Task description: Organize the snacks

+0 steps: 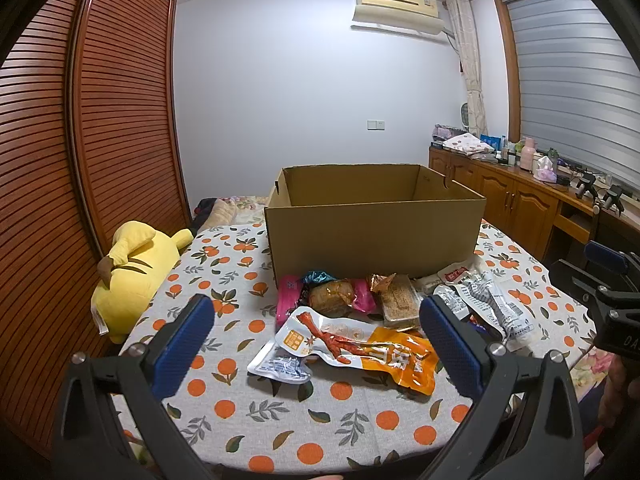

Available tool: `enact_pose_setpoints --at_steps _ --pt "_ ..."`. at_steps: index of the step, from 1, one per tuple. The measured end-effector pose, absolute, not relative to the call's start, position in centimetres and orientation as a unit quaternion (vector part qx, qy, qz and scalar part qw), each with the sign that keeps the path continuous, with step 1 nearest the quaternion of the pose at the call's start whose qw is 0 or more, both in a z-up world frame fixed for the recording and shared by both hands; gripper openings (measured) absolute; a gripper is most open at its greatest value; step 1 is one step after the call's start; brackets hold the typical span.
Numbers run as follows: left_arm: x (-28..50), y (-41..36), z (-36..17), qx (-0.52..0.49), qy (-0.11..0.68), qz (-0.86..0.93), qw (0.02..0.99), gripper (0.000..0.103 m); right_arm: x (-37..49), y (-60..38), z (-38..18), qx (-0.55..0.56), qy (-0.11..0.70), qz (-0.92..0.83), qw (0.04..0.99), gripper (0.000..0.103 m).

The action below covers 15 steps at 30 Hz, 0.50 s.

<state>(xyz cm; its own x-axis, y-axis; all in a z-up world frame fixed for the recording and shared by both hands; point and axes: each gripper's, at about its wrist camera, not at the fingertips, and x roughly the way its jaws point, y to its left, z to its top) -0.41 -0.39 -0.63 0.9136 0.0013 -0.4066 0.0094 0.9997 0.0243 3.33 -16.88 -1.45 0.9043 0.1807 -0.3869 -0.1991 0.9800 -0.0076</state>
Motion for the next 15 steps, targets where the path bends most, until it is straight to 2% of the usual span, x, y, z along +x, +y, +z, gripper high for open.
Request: enact_pose_setpoints --at_steps 15 --pt "-0.52 -0.47 -0.81 0.013 0.208 -0.003 0.978 0.103 3.36 -16.92 -1.44 -0.023 0.196 0.097 0.976 0.102"
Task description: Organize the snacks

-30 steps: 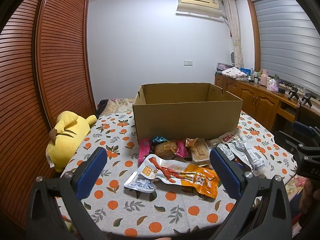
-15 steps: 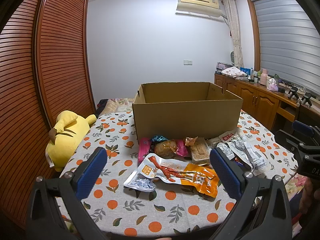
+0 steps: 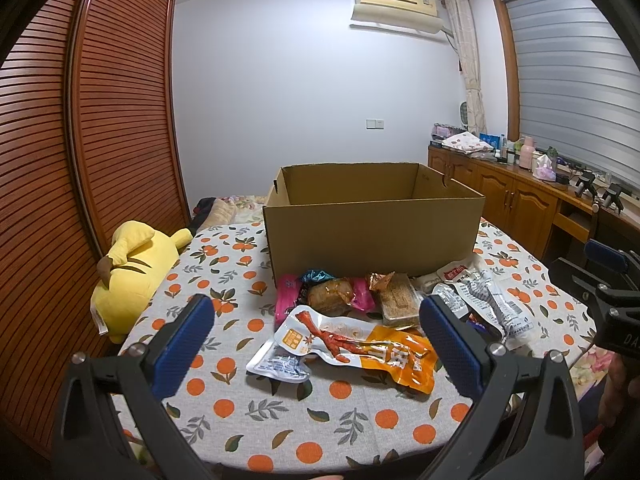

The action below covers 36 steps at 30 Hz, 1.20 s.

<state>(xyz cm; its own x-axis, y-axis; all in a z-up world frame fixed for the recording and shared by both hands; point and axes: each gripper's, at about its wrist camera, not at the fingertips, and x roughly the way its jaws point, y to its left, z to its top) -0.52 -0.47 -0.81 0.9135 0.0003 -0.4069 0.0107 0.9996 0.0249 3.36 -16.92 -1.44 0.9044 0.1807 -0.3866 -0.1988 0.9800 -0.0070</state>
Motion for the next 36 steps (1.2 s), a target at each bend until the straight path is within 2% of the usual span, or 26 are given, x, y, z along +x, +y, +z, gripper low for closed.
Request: enact_pose_setpoints --at_steps 15,36 --pt "-0.3 -0.9 -1.5 0.011 0.219 -0.009 0.976 0.103 3.5 -17.0 -2.0 -0.023 0.202 0.1 0.974 0.102" --pt "4.0 4.2 -6.0 0.003 0.319 -0.027 0.947 0.102 7.9 -19.4 -5.5 -0.037 0.289 0.119 0.949 0.099"
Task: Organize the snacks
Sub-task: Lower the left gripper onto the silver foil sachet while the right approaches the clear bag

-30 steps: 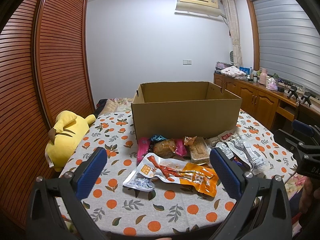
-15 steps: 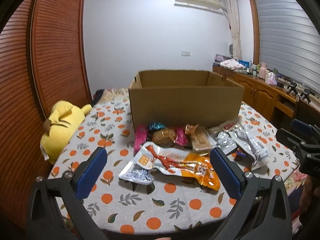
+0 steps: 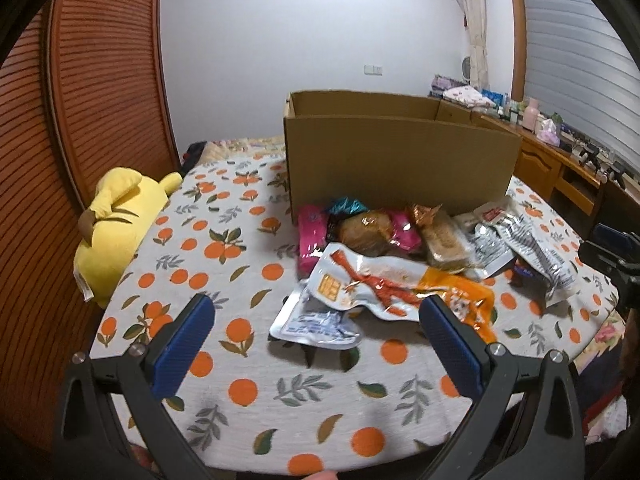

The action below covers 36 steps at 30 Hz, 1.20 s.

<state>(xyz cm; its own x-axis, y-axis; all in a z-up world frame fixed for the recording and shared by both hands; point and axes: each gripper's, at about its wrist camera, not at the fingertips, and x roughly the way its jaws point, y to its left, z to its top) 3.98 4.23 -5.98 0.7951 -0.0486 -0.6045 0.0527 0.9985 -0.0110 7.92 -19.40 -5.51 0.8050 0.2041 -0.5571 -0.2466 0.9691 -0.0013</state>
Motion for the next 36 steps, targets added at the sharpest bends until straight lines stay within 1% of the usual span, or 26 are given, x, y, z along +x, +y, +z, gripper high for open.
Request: enact_pose_setpoints --at_steps 9,13,23,25,26,28,29,33,36 --pt "6.5 5.5 -7.6 0.005 0.375 -0.06 0.925 0.097 9.9 -20.0 -6.6 -0.047 0.324 0.13 0.936 0.098" --pt "8.0 5.4 -8.4 0.013 0.403 -0.077 0.912 0.091 10.1 -20.1 -6.8 -0.051 0.328 0.129 0.934 0.098" --pt "10.8 5.0 -9.8 0.021 0.459 -0.123 0.879 0.089 11.7 -19.7 -7.0 -0.053 0.343 0.145 0.927 0.098" --pt "11.0 5.0 -10.1 0.022 0.465 -0.127 0.876 0.079 12.3 -19.5 -7.1 -0.057 0.349 0.149 0.924 0.098" --pt "11.1 5.1 -10.1 0.027 0.466 -0.125 0.875 0.078 12.4 -19.3 -7.2 -0.058 0.351 0.15 0.923 0.098" --pt "11.0 5.2 -10.2 0.039 0.463 -0.12 0.877 0.067 12.8 -19.1 -7.3 -0.06 0.354 0.153 0.921 0.098" --pt "11.0 5.3 -10.1 0.038 0.462 -0.119 0.878 0.064 12.8 -18.9 -7.3 -0.06 0.355 0.155 0.92 0.098" --pt "10.6 6.1 -10.0 0.034 0.46 -0.121 0.879 0.06 13.1 -18.7 -7.4 -0.062 0.358 0.159 0.918 0.098" --pt "10.0 6.7 -9.9 0.032 0.462 -0.122 0.878 0.059 13.3 -18.9 -7.7 -0.059 0.365 0.161 0.915 0.098"
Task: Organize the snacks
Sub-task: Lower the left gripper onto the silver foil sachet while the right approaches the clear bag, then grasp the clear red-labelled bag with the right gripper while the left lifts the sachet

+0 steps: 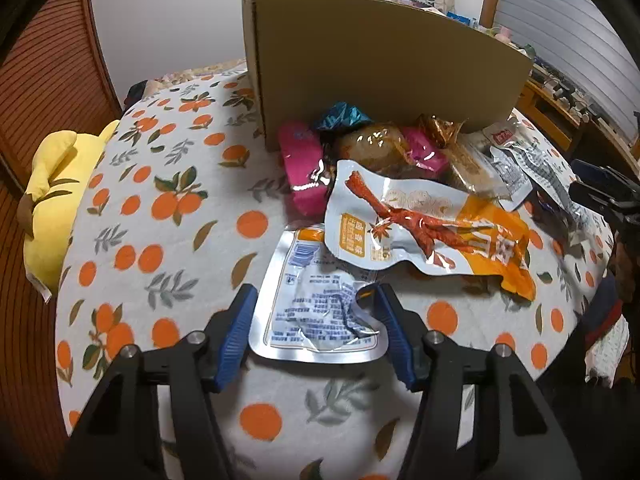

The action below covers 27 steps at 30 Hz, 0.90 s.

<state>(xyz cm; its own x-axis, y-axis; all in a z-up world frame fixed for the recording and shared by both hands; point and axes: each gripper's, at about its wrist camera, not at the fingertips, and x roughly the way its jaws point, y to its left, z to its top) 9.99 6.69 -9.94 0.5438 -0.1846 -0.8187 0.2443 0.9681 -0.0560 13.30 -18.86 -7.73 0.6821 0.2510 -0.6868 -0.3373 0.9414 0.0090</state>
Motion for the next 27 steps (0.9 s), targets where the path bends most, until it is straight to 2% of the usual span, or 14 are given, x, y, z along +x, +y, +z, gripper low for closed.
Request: enact_pose_setpoints --at_steps 5,6,11,12,13,18,21,24,26,27 --pt "9.9 7.2 -9.9 0.028 0.465 -0.112 0.878 0.065 13.6 -19.1 -8.3 -0.056 0.378 0.166 0.909 0.098" --pt "10.2 7.2 -10.0 0.029 0.467 -0.109 0.877 0.069 13.8 -19.1 -8.5 -0.055 0.381 0.167 0.908 0.098" --pt "11.1 6.8 -10.1 0.03 0.465 -0.105 0.878 0.07 14.5 -19.0 -9.2 -0.049 0.399 0.175 0.899 0.097" --pt "11.1 6.7 -10.1 0.031 0.465 -0.106 0.879 0.069 14.7 -19.0 -9.3 -0.047 0.403 0.176 0.897 0.097" --pt "11.2 6.6 -10.2 0.034 0.463 -0.107 0.879 0.062 14.9 -19.0 -9.5 -0.046 0.407 0.177 0.895 0.097" --pt "11.1 7.2 -10.0 0.025 0.458 -0.111 0.882 0.058 16.4 -19.3 -10.3 -0.031 0.427 0.181 0.885 0.095" --pt "10.6 7.9 -10.0 0.014 0.454 -0.105 0.885 0.056 16.9 -19.5 -10.4 -0.026 0.43 0.184 0.883 0.088" --pt "9.9 8.8 -9.9 0.001 0.449 -0.101 0.888 0.055 16.8 -19.3 -10.2 -0.028 0.432 0.194 0.88 0.072" --pt "9.4 9.2 -10.0 -0.006 0.446 -0.1 0.89 0.055 16.7 -19.3 -9.8 -0.035 0.428 0.193 0.882 0.056" --pt "9.3 9.4 -10.0 -0.01 0.444 -0.099 0.891 0.055 16.7 -19.4 -9.7 -0.034 0.427 0.192 0.883 0.055"
